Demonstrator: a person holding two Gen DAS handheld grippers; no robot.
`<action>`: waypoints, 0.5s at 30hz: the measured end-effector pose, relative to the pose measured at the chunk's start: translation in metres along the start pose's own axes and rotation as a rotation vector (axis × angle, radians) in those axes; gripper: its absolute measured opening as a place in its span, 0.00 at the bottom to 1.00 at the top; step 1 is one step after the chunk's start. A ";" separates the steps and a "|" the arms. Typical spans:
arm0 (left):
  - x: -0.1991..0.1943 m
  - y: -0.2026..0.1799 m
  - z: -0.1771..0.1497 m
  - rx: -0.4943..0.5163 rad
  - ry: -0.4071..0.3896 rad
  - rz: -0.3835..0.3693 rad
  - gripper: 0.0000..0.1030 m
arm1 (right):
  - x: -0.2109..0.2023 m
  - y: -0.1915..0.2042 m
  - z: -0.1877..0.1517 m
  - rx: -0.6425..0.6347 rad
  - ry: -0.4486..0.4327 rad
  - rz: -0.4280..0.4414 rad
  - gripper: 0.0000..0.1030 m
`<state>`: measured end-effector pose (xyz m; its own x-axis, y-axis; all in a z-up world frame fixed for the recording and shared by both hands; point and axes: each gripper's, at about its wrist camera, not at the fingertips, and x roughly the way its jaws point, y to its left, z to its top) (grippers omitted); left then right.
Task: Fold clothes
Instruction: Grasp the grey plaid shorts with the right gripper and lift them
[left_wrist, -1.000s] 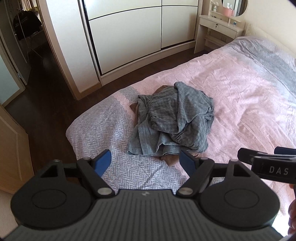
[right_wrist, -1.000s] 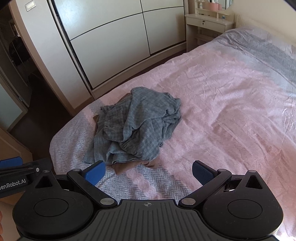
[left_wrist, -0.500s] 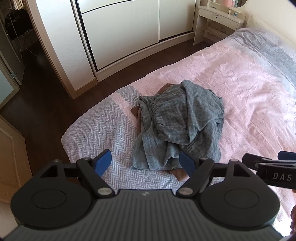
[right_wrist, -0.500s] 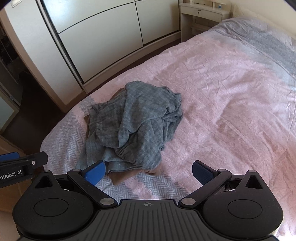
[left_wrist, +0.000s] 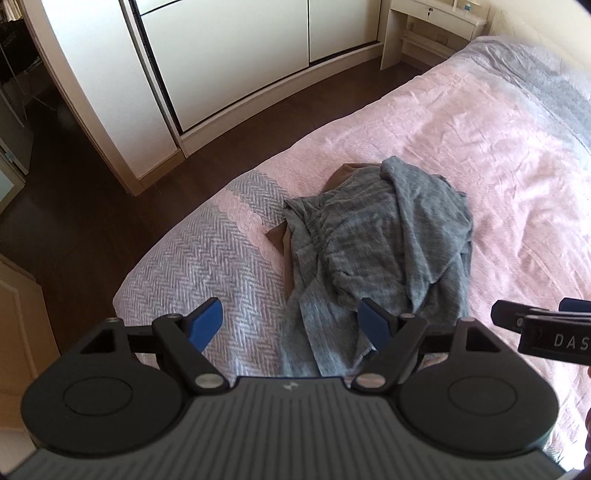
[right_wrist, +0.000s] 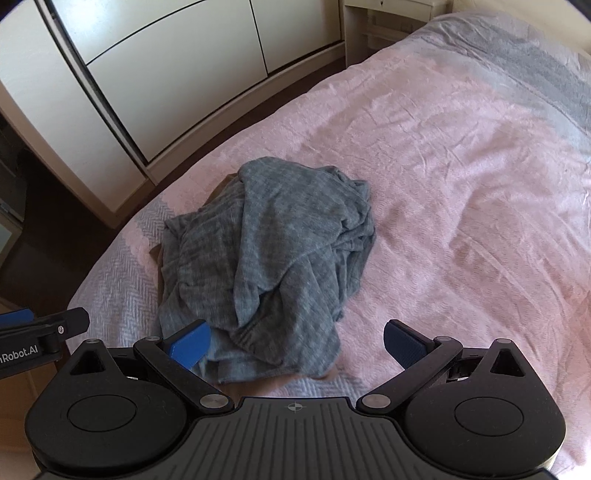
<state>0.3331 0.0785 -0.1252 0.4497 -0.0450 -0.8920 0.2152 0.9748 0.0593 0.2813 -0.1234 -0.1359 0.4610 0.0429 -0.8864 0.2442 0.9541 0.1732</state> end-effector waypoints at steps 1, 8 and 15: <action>0.005 0.002 0.002 0.002 0.005 -0.002 0.75 | 0.004 0.000 0.003 0.010 0.002 0.007 0.99; 0.034 0.014 0.017 0.015 0.043 -0.022 0.75 | 0.039 -0.019 0.013 0.221 0.043 0.159 0.99; 0.058 0.024 0.029 0.013 0.067 -0.050 0.75 | 0.078 -0.035 0.015 0.436 0.085 0.339 0.60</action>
<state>0.3891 0.0930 -0.1627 0.3791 -0.0786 -0.9220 0.2476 0.9687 0.0193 0.3211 -0.1581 -0.2045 0.5094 0.3673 -0.7783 0.4328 0.6723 0.6005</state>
